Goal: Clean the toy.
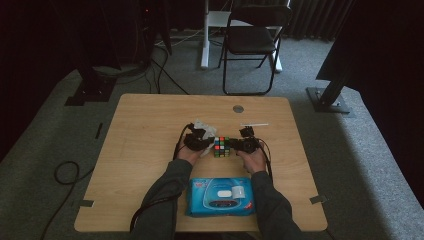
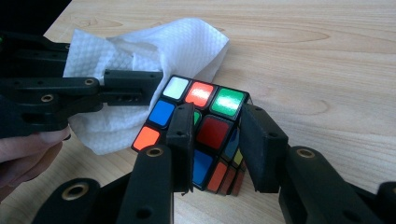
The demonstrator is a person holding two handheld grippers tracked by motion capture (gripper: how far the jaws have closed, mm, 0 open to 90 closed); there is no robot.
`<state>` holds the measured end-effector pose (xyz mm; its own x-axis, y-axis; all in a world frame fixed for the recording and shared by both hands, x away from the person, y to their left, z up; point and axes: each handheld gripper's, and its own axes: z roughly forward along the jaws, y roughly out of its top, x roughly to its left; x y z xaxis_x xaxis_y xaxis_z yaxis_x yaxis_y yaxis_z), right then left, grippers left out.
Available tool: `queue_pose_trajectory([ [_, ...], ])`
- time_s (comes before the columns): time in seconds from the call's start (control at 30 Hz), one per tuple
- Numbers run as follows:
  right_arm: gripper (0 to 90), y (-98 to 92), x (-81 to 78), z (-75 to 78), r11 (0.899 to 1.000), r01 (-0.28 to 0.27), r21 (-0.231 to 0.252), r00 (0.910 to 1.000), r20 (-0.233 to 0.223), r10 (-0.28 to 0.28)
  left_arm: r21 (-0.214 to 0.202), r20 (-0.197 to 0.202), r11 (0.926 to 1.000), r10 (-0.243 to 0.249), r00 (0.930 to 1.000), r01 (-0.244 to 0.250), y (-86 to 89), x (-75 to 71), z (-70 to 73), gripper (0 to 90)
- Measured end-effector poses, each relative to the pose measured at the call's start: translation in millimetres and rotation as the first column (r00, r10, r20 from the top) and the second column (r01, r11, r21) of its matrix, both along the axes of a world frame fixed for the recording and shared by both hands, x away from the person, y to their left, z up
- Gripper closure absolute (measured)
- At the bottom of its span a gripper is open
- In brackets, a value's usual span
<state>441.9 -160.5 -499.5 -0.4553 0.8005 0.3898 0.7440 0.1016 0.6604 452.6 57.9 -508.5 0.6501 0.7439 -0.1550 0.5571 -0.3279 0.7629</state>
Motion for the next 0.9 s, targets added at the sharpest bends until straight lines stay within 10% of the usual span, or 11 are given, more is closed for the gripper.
queue_pose_trajectory([
  [0.2, 65.9, -0.2, 0.2, -0.1, 1.0, 0.001, 0.003, 1.0, -0.003, -0.001, 0.038, -0.042, 0.9993, 0.009, 0.9991, -0.007, -1.0, 1.1, -10.5, 86.7],
  [0.4, 66.1, -0.9, 0.6, -0.7, 1.0, 0.001, 0.01, 1.0, -0.006, -0.001, -0.04, -0.035, 0.9991, 0.007, 0.9994, -0.009, 4.1, -1.3, -3.7, 86.8],
  [0.9, 66.6, -0.9, 0.8, -1.1, 1.0, 0.001, 0.017, 1.0, -0.007, -0.001, -0.031, -0.064, 0.9994, 0.015, 0.9979, -0.017, 4.6, 0.0, -10.5, 86.7],
])
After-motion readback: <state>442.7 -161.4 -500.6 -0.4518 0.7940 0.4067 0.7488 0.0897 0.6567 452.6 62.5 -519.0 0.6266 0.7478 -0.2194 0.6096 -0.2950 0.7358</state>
